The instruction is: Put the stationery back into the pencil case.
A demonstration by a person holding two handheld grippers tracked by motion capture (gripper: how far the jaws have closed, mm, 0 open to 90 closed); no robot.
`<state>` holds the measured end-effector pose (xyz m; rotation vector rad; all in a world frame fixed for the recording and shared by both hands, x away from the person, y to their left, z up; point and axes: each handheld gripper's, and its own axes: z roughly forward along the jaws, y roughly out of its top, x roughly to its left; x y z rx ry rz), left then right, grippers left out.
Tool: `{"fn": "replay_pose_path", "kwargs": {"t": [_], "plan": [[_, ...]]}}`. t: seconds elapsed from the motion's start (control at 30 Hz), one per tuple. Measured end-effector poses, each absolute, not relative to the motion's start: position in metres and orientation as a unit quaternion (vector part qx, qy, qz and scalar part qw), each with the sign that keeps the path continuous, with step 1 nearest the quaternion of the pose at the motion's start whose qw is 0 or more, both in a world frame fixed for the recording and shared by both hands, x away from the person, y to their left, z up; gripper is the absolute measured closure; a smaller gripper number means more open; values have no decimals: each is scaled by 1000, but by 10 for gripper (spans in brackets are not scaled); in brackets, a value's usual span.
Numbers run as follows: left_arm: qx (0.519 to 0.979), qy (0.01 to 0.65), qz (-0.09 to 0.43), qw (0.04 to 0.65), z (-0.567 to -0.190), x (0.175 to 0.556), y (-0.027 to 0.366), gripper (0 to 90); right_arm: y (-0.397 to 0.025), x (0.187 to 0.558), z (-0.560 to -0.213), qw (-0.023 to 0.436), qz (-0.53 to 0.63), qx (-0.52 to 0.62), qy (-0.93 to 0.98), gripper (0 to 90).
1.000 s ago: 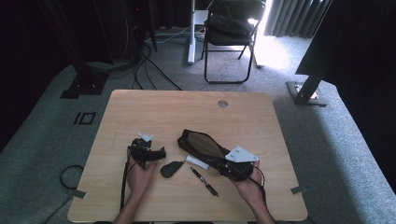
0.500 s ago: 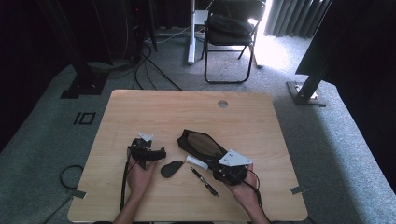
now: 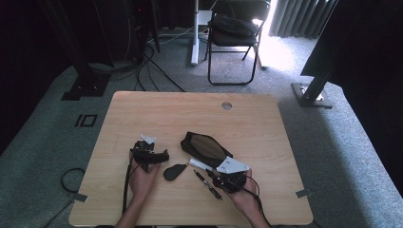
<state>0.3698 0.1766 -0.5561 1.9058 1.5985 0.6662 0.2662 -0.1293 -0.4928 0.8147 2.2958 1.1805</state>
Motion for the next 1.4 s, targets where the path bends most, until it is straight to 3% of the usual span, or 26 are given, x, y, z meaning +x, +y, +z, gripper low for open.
{"fn": "replay_pose_path", "kwargs": {"t": [0.67, 1.4], "plan": [[711, 596, 248, 280, -556, 370, 177, 13, -117, 271, -520, 178, 381, 300, 856, 787], [711, 596, 248, 279, -556, 370, 177, 13, -107, 274, -544, 132, 332, 313, 880, 790]]}}
